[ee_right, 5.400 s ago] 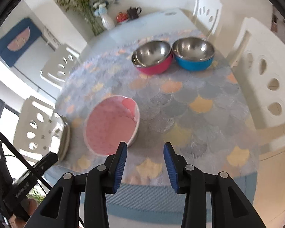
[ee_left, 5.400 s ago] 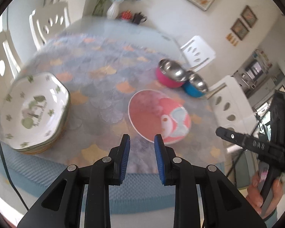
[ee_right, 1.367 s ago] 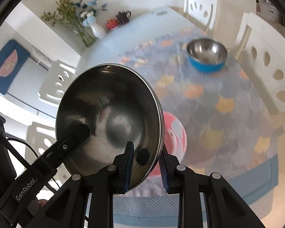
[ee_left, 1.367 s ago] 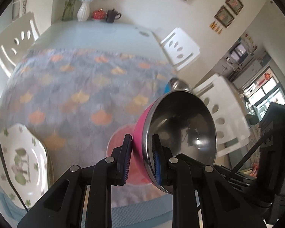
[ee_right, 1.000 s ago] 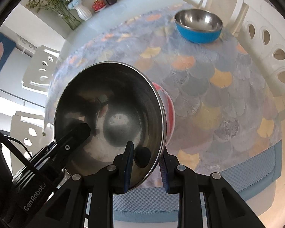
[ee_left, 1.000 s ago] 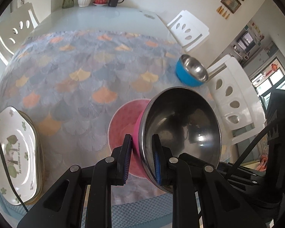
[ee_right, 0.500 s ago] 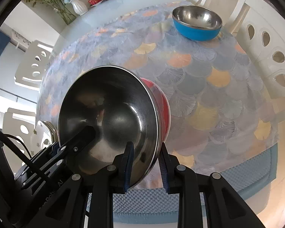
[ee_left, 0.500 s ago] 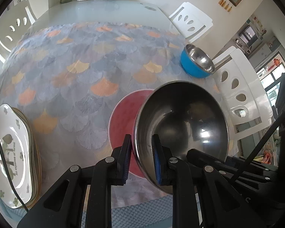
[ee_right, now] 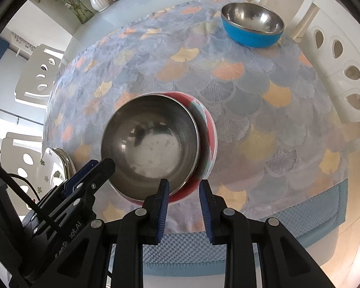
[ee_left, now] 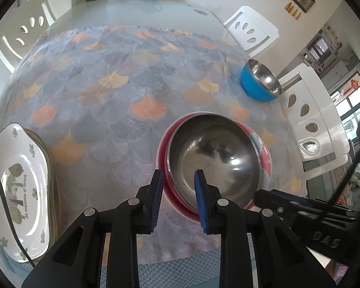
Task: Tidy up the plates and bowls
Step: 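Lower the steel bowl into the pink bowl and open both grippers, then move both grippers to the blue-sided steel bowl and grasp its rim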
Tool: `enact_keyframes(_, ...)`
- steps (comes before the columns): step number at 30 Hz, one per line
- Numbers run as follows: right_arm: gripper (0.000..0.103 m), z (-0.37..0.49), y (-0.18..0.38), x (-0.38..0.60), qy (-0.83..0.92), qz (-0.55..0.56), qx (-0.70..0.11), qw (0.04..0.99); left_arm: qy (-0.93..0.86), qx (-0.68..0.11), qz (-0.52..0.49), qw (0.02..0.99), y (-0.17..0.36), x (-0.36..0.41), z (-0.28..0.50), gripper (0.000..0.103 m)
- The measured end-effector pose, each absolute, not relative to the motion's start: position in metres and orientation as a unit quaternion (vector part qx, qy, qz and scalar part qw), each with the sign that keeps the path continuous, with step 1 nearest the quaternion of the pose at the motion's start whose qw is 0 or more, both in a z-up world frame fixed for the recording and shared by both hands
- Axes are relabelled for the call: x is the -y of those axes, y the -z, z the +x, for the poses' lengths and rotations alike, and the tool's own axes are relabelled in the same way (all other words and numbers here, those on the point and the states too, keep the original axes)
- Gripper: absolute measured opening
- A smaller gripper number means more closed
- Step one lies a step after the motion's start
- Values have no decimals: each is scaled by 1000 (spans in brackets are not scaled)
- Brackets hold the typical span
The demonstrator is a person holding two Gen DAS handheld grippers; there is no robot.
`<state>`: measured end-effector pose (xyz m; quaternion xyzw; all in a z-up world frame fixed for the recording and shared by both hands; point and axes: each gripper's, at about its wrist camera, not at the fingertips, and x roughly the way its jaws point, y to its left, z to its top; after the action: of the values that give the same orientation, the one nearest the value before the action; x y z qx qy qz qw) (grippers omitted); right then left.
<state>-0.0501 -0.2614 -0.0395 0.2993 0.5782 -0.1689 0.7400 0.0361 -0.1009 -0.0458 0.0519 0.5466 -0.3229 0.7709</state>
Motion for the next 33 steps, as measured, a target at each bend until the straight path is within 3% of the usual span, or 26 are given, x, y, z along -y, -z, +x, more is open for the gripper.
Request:
enact_keyframes(14, 25, -70, 22, 264, 168, 325, -551, 750, 327, -545, 42, 771, 38, 90, 32, 22)
enact_keyframes(25, 26, -89, -43, 250, 184, 248, -496, 811, 354, -468, 8, 810, -42, 63, 17, 25)
enact_keyframes(28, 38, -99, -71, 258, 199, 237, -466, 829, 361, -439, -4, 823, -74, 58, 18, 26)
enact_keyframes(30, 58, -104, -91, 267, 207, 232, -442, 841, 368, -423, -5, 828, -94, 62, 21, 32)
enact_keyframes(33, 61, -110, -114, 282, 218, 230, -409, 856, 387, -407, 3, 827, -117, 75, 24, 39)
